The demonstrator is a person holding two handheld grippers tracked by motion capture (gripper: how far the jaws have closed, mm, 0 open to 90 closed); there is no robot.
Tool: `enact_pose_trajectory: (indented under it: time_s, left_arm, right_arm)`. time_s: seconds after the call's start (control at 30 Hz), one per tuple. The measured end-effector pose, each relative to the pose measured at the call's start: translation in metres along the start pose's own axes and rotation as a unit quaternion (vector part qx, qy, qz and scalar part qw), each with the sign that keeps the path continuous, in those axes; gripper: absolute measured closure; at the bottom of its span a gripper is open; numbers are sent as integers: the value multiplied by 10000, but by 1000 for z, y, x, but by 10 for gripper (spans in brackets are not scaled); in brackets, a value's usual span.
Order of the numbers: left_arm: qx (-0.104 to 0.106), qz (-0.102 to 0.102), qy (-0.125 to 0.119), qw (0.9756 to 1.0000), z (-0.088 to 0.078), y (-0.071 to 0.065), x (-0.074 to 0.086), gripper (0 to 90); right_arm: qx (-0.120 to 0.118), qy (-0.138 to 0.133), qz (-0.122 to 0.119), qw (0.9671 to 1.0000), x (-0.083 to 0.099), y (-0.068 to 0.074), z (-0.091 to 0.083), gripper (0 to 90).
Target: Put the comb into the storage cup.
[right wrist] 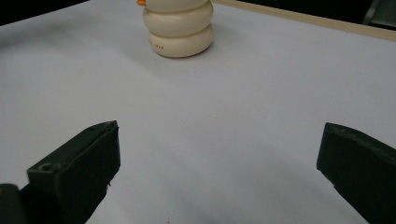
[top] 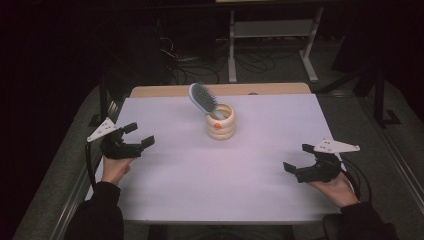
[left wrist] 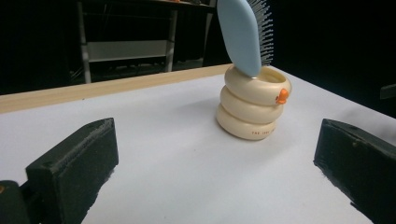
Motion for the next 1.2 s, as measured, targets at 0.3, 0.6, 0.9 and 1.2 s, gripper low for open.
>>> enact_pose_trajectory:
  time_s: [0.3,0.6,0.9,1.2]
  left_arm:
    - [-34,90,-96,9999,-16,1,2,0]
    - [-64,95,-97,9999,-30,4,12,0]
    - [-11,290,-24,9996,-44,1,25,0]
    - [47,378,101,9992,-50,-2,34,0]
  right_arm:
    - [-8,17,4,10000,1,0,0,0]
    - [-44,47,51,10000,2,0,1,0]
    - [-64,26,98,9999,2,0,1,0]
    - [-79,28,119,9999,2,0,1,0]
Point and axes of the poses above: each handheld gripper's, and its own axes: z roughly forward along the jaws, x roughly out of its underside, y roughly to its left, the point moved 10 cm from there along z, roughly forward along the jaws, and after that the axes turned 3 degrees about -y, right-handed, at the moved point
